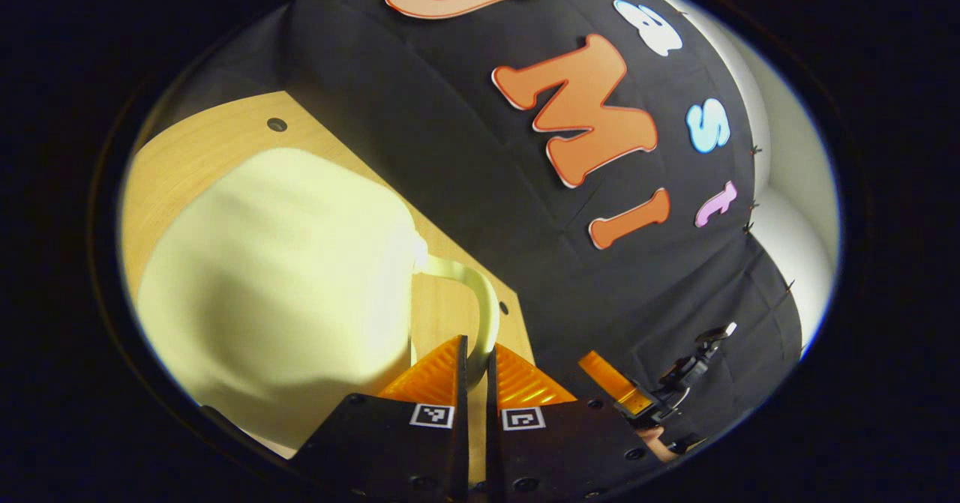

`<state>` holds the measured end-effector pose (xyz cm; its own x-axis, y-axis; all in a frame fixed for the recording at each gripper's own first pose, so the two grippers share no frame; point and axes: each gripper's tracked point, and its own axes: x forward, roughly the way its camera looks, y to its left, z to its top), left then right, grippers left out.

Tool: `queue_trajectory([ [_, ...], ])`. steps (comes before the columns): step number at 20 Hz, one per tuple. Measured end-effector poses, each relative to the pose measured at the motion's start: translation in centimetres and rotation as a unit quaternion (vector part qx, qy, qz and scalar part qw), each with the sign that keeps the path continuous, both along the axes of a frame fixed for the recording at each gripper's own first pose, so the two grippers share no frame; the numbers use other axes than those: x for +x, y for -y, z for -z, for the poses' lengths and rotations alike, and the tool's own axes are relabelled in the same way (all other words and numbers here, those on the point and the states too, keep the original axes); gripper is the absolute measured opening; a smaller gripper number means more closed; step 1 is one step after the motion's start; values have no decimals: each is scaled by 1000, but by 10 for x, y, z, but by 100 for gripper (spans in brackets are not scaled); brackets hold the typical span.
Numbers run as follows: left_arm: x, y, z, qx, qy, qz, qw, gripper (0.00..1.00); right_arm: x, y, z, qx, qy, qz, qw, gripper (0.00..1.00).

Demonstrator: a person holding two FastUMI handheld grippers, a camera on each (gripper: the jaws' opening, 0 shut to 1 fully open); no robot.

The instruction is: First open the suitcase, pack the skin care products into it, and then close the suitcase.

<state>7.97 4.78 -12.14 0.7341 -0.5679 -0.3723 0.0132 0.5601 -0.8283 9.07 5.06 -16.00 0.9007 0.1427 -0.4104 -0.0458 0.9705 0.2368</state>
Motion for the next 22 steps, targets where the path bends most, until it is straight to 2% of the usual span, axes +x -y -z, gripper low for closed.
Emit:
queue_trajectory([
  [4, -10, 29, 36, 75, -42, 32, 996, 9, -7, 11, 4, 0, -5, -2, 1000, 94],
  [7, -14, 43, 58, 118, -61, 37, 990, 9, -12, 22, 7, -7, -8, -1, 1000, 94],
  [9, -18, 50, 66, 141, -78, 45, 986, 12, -15, 29, 8, -7, -9, 0, 1000, 94],
  [10, -22, 55, 69, 150, -82, 49, 984, 21, -16, 31, 9, -8, -10, 1, 1000, 94],
  [12, -22, 60, 71, 174, -73, 58, 980, 23, -18, 37, 8, -10, -8, 1, 1000, 94],
  [13, -21, 71, 67, 160, -63, 62, 983, 27, -19, 40, 8, -10, -7, 1, 1000, 94],
  [14, -21, 91, 60, 128, -64, 74, 987, 40, -19, 43, 7, -12, -7, 3, 1000, 94],
  [15, -26, 102, 51, 104, -62, 78, 990, 29, -19, 46, 6, -12, -5, 6, 1000, 94],
  [16, -25, 105, 50, 98, -57, 76, 991, 60, -20, 48, 4, -11, -3, 8, 1000, 94],
  [17, -23, 106, 46, 107, -46, 73, 990, 69, -21, 51, 2, -11, 0, 10, 1000, 94],
  [18, -22, 108, 40, 119, -31, 72, 990, 73, -21, 52, -2, -11, 6, 13, 1000, 94],
  [21, -23, 110, 25, 172, -3, 72, 982, 73, -21, 61, -15, -26, 28, 26, 999, 94],
  [22, -22, 111, 19, 189, 5, 71, 979, 78, -20, 62, -20, -32, 37, 30, 998, 94],
])
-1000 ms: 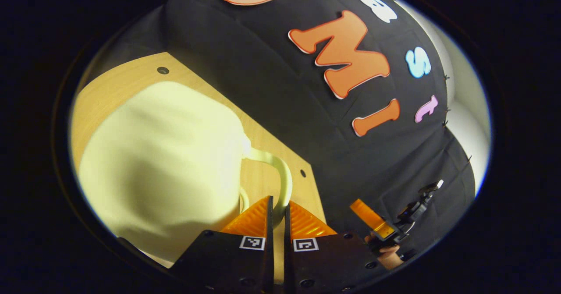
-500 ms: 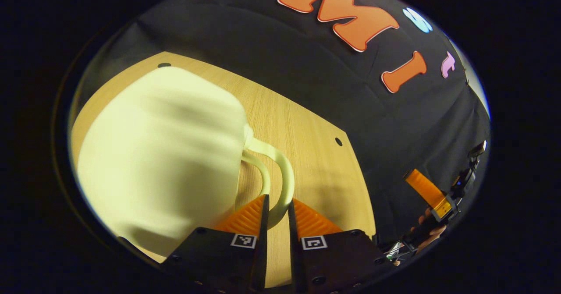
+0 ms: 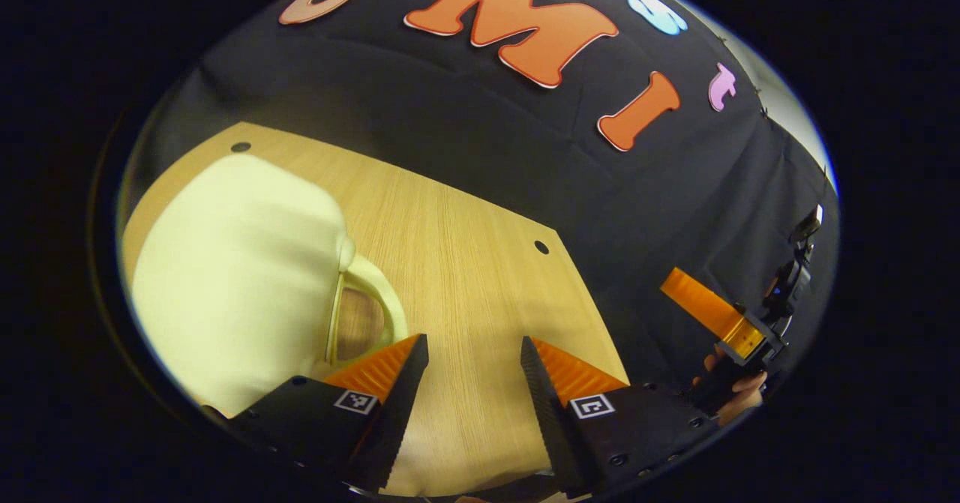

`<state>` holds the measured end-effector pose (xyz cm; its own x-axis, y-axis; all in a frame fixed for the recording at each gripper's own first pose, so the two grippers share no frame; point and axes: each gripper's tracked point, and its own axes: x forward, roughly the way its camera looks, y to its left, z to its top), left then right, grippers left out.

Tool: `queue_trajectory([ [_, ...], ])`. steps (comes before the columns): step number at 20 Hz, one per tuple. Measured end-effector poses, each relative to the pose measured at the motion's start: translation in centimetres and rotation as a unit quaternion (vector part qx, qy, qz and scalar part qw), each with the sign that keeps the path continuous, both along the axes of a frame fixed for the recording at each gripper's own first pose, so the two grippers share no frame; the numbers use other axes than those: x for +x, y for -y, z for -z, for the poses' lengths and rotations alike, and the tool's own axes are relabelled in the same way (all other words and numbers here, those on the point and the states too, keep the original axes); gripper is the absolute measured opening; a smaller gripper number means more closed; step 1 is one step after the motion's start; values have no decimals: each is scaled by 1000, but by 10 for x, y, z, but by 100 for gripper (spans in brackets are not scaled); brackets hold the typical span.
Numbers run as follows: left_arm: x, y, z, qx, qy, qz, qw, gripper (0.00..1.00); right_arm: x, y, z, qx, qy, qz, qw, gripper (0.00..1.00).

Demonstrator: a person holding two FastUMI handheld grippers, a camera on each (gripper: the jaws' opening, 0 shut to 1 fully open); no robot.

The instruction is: First open the suitcase, pack the skin care products into it, and then close the suitcase.

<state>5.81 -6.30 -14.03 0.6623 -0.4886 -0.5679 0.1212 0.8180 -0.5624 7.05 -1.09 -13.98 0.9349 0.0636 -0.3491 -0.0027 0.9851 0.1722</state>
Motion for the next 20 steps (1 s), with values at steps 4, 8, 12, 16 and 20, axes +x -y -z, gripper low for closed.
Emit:
queue_trajectory([
  [4, 12, -2, -37, 71, 73, -14, 995, 93, -5, -2, -21, -39, 36, 6, 999, 94],
  [8, 25, -4, -79, 153, 172, -47, 972, 94, 0, -1, -47, -66, 77, 11, 995, 94],
  [12, 32, -13, -103, 229, 230, -84, 942, 97, 11, 3, -55, -60, 79, 7, 995, 93],
  [16, 34, -18, -129, 246, 278, -106, 922, 96, 12, 5, -58, -53, 86, 13, 995, 94],
  [20, 41, -28, -156, 251, 325, -133, 902, 96, 12, 5, -70, -75, 113, 5, 991, 93],
])
